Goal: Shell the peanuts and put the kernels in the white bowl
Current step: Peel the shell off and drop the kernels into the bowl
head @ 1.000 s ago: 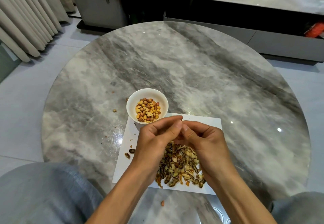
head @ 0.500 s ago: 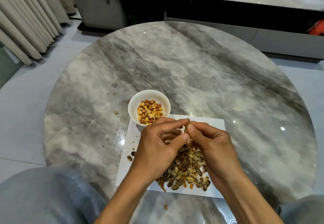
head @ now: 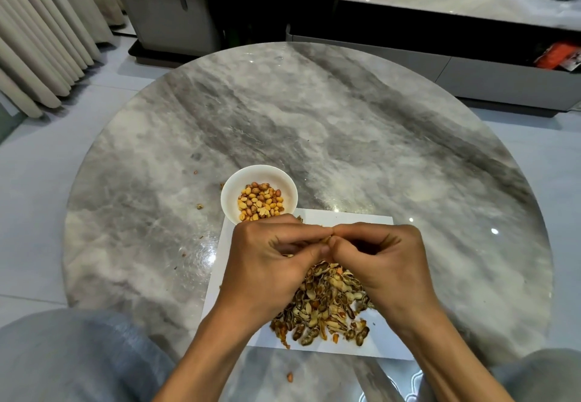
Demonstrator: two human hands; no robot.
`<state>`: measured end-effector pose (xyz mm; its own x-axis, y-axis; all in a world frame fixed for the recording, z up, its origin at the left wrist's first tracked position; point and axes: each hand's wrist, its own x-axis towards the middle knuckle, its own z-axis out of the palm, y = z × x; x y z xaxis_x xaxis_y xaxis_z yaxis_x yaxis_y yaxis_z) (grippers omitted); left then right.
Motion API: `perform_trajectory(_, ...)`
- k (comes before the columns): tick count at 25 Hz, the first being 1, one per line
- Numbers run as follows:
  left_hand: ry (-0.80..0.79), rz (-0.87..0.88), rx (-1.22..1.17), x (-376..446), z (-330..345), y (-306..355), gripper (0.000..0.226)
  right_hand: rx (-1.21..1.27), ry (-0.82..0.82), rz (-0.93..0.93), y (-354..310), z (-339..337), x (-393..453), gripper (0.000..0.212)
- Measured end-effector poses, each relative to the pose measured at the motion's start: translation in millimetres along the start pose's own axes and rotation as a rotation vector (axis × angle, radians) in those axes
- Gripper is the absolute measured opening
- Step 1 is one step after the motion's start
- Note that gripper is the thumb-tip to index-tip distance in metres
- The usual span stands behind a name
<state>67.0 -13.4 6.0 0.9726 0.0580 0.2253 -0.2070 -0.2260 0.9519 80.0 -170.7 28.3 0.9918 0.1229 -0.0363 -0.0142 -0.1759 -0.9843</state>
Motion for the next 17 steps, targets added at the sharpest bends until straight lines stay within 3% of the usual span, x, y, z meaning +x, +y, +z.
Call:
perform_trajectory(5, 0.016, 0.021, -0.081, -0.9, 3.2, 1.4, 0.025, 0.103, 0.042, 0.012, -2.9, -1.7, -3.2, 0.027)
perform_trajectory(9, -0.081, 0.026, -0.006, 0.2, 0.9, -3.0, 0.026, -0.065, 0.019, -0.011, -4.6, -3.7, -3.0, 0.038)
perform_trajectory(17, 0.079, 0.072, -0.042, -5.5, 9.7, 2.5, 0.028, -0.023, 0.115, -0.07, -2.0, 7.8, -8.6, 0.032)
